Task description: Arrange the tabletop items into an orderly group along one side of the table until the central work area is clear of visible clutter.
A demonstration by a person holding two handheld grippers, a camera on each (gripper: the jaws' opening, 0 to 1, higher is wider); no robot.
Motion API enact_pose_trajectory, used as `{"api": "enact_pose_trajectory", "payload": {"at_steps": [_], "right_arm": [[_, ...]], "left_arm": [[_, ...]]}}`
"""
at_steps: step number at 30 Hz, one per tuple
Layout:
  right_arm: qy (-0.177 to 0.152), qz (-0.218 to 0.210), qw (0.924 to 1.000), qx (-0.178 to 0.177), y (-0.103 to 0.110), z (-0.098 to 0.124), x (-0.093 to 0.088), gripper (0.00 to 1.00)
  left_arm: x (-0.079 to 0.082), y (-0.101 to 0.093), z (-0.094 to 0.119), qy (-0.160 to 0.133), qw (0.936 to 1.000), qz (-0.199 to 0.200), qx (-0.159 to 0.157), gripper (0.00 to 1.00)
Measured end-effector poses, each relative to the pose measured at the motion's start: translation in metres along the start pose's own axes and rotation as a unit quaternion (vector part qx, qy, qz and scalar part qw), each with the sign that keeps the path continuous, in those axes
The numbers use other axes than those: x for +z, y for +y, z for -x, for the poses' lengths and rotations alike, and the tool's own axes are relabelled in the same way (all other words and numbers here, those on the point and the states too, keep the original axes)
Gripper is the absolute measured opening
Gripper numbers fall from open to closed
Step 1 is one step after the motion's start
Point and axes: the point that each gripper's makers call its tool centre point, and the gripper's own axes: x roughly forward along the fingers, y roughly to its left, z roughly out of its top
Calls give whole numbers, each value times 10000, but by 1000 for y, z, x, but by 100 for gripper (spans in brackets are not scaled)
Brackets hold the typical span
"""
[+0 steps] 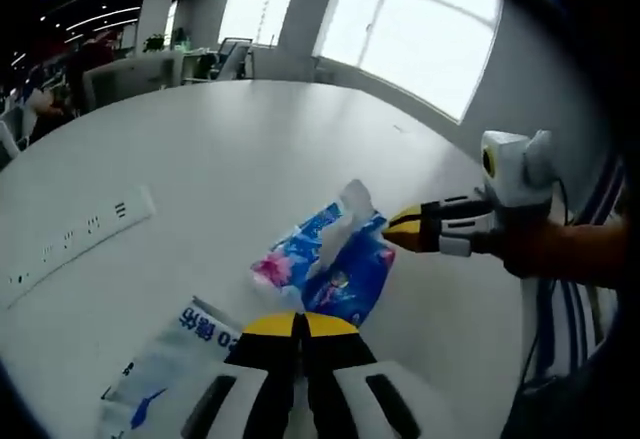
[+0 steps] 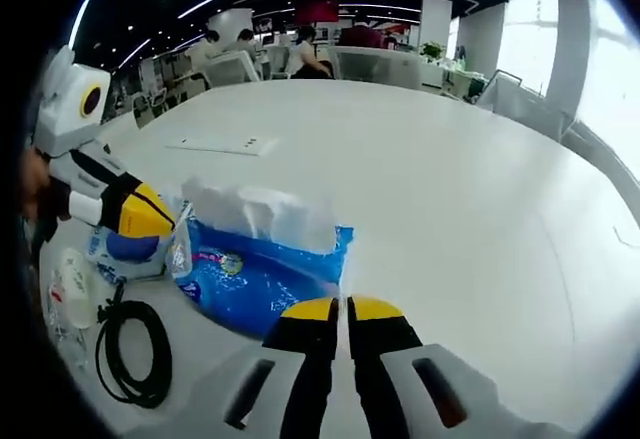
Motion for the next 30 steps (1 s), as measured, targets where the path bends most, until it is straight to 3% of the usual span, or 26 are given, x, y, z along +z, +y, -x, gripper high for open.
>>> {"api": "enact_pose_trajectory", "payload": {"at_steps": [6,13,22,30], "right_arm": [[-112,-191,9998,-4,0,9,5,8],[-337,-444,9983,147,16,20,12,17],[-514,-490,9967,405,54,35,18,30],[-573,-289,9951,754,92,46,26,41]], "left_arm": [[5,-4,10,-122,9999,65,-35,2],[5,-10,23,-224,9997,-32,-83,11],[5,-6,51,-449,9989,18,140,29],[-11,7,83,-604,9974,251,310,41]]}}
